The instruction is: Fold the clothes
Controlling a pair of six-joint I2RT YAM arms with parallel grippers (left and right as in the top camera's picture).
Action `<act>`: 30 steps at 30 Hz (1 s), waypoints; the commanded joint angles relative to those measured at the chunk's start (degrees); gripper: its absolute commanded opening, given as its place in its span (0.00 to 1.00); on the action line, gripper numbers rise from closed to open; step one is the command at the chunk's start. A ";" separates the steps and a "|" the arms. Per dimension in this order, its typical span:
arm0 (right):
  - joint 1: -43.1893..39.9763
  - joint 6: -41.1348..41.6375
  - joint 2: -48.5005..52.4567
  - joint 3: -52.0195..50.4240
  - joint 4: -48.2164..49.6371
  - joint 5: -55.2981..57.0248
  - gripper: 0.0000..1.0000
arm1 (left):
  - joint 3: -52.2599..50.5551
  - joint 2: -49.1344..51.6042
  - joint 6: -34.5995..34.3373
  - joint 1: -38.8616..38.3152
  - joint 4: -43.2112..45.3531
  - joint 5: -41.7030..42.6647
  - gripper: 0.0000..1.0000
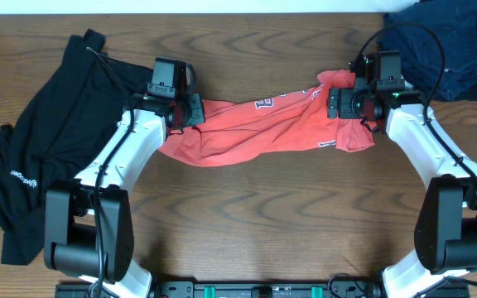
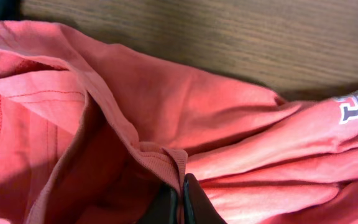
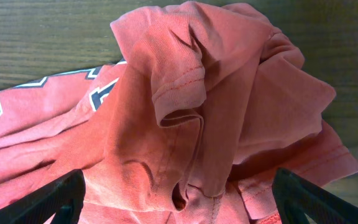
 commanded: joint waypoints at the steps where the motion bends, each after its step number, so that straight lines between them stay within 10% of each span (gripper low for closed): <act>1: 0.11 -0.74 -1.49 0.42 -0.04 -0.20 0.94 | 0.81 0.33 -1.44 -0.33 -0.17 1.42 0.06; 14: 0.13 -0.74 -1.49 0.44 -0.33 -0.22 0.94 | 0.74 0.33 -13.77 10.32 -6.99 1.40 0.07; 30: 0.13 -0.76 -1.49 0.44 -0.70 -0.22 0.94 | -0.79 5.66 -10.75 13.00 -9.62 -5.97 0.50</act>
